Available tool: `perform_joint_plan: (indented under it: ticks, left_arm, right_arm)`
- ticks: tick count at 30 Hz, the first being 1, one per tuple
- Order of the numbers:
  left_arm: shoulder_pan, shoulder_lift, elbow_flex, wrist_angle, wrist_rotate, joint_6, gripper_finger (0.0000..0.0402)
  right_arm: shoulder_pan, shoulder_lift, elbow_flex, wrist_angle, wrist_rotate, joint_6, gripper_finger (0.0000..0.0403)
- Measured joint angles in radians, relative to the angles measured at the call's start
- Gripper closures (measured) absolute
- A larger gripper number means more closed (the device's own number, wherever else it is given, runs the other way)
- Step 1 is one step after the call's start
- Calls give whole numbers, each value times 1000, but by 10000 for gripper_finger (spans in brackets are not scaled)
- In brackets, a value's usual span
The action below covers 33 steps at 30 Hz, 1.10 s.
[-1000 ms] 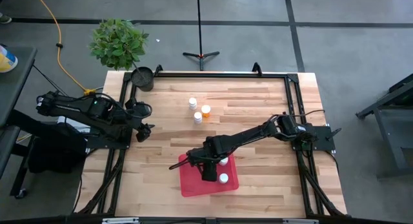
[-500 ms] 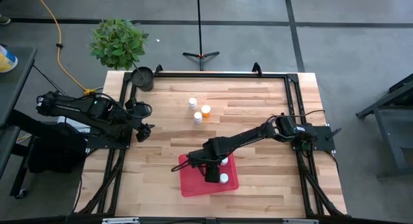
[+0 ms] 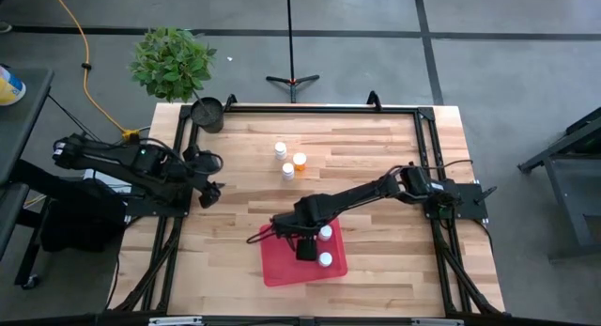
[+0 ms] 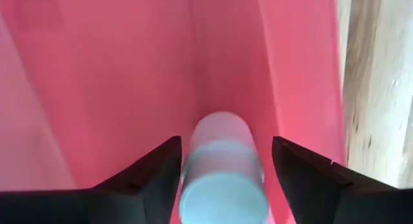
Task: Pick and place pill bottles into a basket
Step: Put the white pill bottle into the red bin
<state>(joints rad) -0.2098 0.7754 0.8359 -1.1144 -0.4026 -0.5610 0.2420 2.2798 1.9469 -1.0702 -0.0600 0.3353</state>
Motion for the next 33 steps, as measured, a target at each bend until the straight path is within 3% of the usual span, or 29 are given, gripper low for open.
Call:
perform_joint_plan:
  ticks: [7, 16, 23, 28, 33]
  left_arm:
    - [0, 0, -122, 24, 8, -20, 103]
    - [0, -12, -107, 84, 34, 6, 103]
    - [0, -19, -107, 169, 59, 30, 103]
    - [0, -19, -107, 259, 79, 57, 103]
    - [0, -19, -107, 346, 101, 80, 103]
  right_arm:
    - [-19, -1, 1, 74, -51, -29, 144]
    - [-42, -2, 9, 161, -132, -79, 136]
    - [-41, -3, 144, 159, -122, -184, 136]
    - [-41, -3, 303, 117, -58, -272, 136]
    - [-44, -12, 410, 57, 157, -399, 136]
